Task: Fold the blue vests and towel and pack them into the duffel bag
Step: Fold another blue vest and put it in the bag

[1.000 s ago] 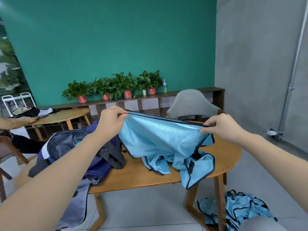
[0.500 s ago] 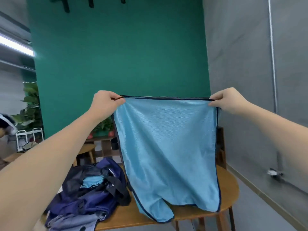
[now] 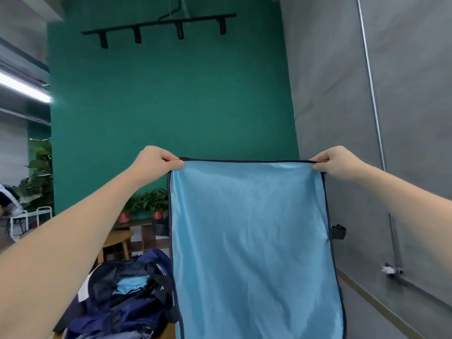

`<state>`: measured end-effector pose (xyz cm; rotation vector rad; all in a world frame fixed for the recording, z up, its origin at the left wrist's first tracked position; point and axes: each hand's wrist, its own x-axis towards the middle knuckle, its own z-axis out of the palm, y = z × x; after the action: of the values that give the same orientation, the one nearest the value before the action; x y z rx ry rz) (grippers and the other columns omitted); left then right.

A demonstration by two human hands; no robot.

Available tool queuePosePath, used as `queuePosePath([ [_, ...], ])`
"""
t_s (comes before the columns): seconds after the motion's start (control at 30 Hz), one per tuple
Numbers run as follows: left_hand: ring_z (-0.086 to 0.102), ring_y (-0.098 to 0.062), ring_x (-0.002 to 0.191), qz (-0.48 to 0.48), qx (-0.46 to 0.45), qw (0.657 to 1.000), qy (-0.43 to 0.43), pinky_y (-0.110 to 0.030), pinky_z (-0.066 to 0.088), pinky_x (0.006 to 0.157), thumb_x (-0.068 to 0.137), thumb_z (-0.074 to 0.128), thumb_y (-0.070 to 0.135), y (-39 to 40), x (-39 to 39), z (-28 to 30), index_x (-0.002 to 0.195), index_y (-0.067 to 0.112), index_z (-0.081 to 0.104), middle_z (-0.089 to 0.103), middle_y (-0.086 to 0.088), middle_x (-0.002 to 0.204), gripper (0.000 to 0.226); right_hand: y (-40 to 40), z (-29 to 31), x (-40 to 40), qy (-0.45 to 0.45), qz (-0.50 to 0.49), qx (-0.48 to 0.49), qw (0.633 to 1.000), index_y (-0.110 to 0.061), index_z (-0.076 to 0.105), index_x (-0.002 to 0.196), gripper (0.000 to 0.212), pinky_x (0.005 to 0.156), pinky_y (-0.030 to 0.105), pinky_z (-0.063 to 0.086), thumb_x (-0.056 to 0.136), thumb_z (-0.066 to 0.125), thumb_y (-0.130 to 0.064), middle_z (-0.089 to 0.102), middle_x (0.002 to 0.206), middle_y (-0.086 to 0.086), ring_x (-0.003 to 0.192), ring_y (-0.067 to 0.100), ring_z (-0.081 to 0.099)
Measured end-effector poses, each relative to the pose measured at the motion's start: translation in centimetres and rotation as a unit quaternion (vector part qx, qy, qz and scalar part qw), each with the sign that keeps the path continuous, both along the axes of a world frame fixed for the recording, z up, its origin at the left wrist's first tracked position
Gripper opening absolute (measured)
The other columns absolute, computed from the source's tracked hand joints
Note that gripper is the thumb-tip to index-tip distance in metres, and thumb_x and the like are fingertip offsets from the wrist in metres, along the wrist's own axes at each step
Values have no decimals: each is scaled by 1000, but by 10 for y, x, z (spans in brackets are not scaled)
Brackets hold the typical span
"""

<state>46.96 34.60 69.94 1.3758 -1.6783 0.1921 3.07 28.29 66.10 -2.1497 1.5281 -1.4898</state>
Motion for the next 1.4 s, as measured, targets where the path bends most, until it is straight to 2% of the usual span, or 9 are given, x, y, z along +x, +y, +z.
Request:
queuePosePath([
  [0.3, 68, -5, 91, -42, 15, 996, 74, -28, 51, 85, 76, 88, 36, -12, 16, -14, 74, 27, 82, 77, 14, 89, 11, -9, -1, -5, -108, 94, 62, 988, -5, 77, 99, 14, 83, 27, 56, 90, 70, 3, 77, 101, 10, 96, 22, 72],
  [0.43, 67, -17, 78, -85, 32, 991, 103, -34, 56, 77, 77, 87, 28, -14, 24, -23, 75, 24, 82, 78, 6, 84, 7, -11, -3, -5, -95, 96, 84, 987, -6, 77, 98, 17, 70, 20, 55, 84, 76, 3, 77, 96, 8, 84, 16, 71],
  [0.57, 49, -17, 62, -94, 27, 985, 144, -31, 44, 60, 78, 87, 26, -11, 28, -36, 77, 20, 82, 76, 0, 79, 8, -14, -8, -6, -113, 95, 87, 985, -8, 72, 98, 21, 81, 32, 55, 81, 81, -3, 71, 94, 7, 80, 15, 63],
  [0.73, 53, 0, 50, -63, 3, 990, 123, -25, 40, 57, 78, 87, 27, 4, 23, -50, 91, 22, 75, 74, 0, 74, 19, 8, -20, 4, -23, 58, 76, 995, -20, 76, 98, 20, 57, 26, 39, 83, 75, -7, 68, 83, 0, 71, 16, 51],
  [0.87, 67, -4, 91, -40, 19, 997, 65, -30, 47, 89, 84, 82, 30, 22, 21, -54, 105, 36, 74, 77, 9, 85, 24, 30, -28, 12, -23, 43, 91, 995, -6, 73, 93, 17, 45, 23, 41, 84, 61, 2, 55, 61, 7, 51, 17, 48],
  [1.03, 72, -12, 70, 13, 58, 995, 79, -27, 56, 74, 92, 73, 21, 25, 5, -54, 102, 11, 72, 75, -6, 91, 14, 40, -25, 26, -118, 100, 133, 979, -7, 47, 75, 19, 85, 32, 59, 87, 50, 8, 50, 68, 8, 87, 34, 76],
  [1.13, 76, -16, 69, 4, 71, 990, 119, -40, 58, 90, 92, 69, 16, 21, -1, -52, 103, 0, 66, 74, -11, 98, 19, 41, -24, 28, -53, 87, 114, 988, -1, 61, 84, 16, 74, 22, 56, 86, 75, -9, 73, 80, 9, 88, 22, 77],
  [1.3, 55, -13, 43, 19, 45, 999, 17, -24, 47, 56, 86, 78, 33, 36, -7, -48, 89, 24, 71, 70, -7, 58, 12, 45, -21, 20, -19, 6, 71, 997, -4, 67, 90, 20, 54, 22, 54, 83, 83, -15, 76, 73, 12, 52, 14, 66],
  [1.4, 48, -14, 43, -16, 32, 998, 50, -26, 44, 52, 90, 75, 33, 38, -6, -45, 90, 23, 75, 61, -7, 51, 11, 47, -15, 13, -52, 5, 55, 997, -4, 70, 95, 12, 48, 20, 54, 86, 77, -4, 76, 78, 15, 60, 18, 72],
])
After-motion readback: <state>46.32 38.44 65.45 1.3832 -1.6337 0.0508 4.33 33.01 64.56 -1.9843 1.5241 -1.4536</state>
